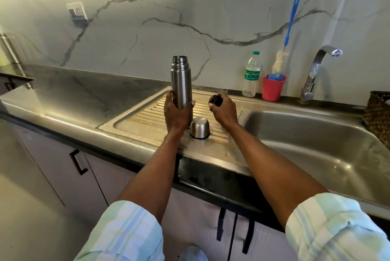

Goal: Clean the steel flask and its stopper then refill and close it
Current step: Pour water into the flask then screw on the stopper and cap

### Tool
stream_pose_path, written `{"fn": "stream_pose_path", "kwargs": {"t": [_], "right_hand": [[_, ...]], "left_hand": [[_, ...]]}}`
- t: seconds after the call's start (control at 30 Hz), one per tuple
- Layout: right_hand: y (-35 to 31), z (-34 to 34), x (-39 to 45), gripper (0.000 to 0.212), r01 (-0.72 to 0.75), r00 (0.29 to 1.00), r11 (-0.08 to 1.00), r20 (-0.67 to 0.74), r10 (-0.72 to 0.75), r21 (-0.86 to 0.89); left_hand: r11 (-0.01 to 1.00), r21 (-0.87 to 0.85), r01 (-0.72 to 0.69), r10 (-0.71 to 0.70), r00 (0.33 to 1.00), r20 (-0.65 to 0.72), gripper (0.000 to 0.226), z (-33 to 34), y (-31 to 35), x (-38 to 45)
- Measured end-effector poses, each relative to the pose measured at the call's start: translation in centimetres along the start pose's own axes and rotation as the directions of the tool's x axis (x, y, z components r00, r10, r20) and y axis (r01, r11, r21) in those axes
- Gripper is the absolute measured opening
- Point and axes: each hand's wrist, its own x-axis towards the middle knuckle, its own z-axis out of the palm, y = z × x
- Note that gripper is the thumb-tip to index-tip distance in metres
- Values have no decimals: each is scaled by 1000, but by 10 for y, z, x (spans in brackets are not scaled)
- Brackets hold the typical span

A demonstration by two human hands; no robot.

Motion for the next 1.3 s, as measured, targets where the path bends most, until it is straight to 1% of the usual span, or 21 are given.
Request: {"fn": "stream_pose_path", "kwargs": {"t": [0.03,0.1,0.17,0.2,0.3,0.43,0.5,0.6,0.73,0.87,0.93,0.97,1.03,1.2,1.27,1.3], "right_hand": [[-12,-2,4,38,0,998,997,-64,5,78],[-44,-9,15,44,67,988,974,-150,-34,216],[-78,-16,27,43,176,974,940,-192,-123,291],[-94,-19,33,42,218,968,924,-192,-163,314],[-129,-20,53,39,301,953,896,-132,-272,326],[-146,-11,70,50,309,941,912,52,-335,270],[-146,-5,74,53,331,928,918,103,-359,217],[-148,-2,78,53,324,928,920,115,-354,219],[-151,-1,83,54,323,907,929,220,-358,182],[-146,-3,87,49,283,917,942,236,-321,183],[-142,-7,87,42,276,899,950,311,-309,146],[-140,-8,86,41,274,885,953,354,-302,126],[-138,-8,85,42,255,876,959,392,-282,121],[-140,-8,89,32,172,888,964,391,-242,205],[-138,-3,87,31,172,913,960,329,-240,221],[-137,0,85,34,183,931,959,276,-241,218]], "left_hand": [[1000,-18,3,-3,1000,10,74,1,1,0],[999,-46,16,-16,1000,1,71,1,2,2],[998,-63,19,-20,1000,-7,69,1,0,5],[998,-66,17,-17,1000,-5,69,2,-2,5],[996,-81,35,-34,999,3,74,3,-3,7],[996,-87,34,-35,999,-7,76,2,-4,7],[996,-83,34,-34,999,-4,77,3,-3,7],[997,-72,39,-40,999,-8,78,4,-4,8],[996,-78,38,-38,999,-5,79,6,-4,9],[996,-82,42,-42,999,0,80,6,-5,10],[996,-78,35,-36,999,-1,79,5,-5,9],[997,-75,33,-33,999,-1,78,5,-5,9],[996,-76,38,-38,999,6,77,5,-5,9],[996,-76,38,-38,999,4,78,7,-6,9],[997,-70,41,-41,999,-2,77,8,-6,9],[997,-68,42,-42,999,-4,77,8,-6,9]]}}
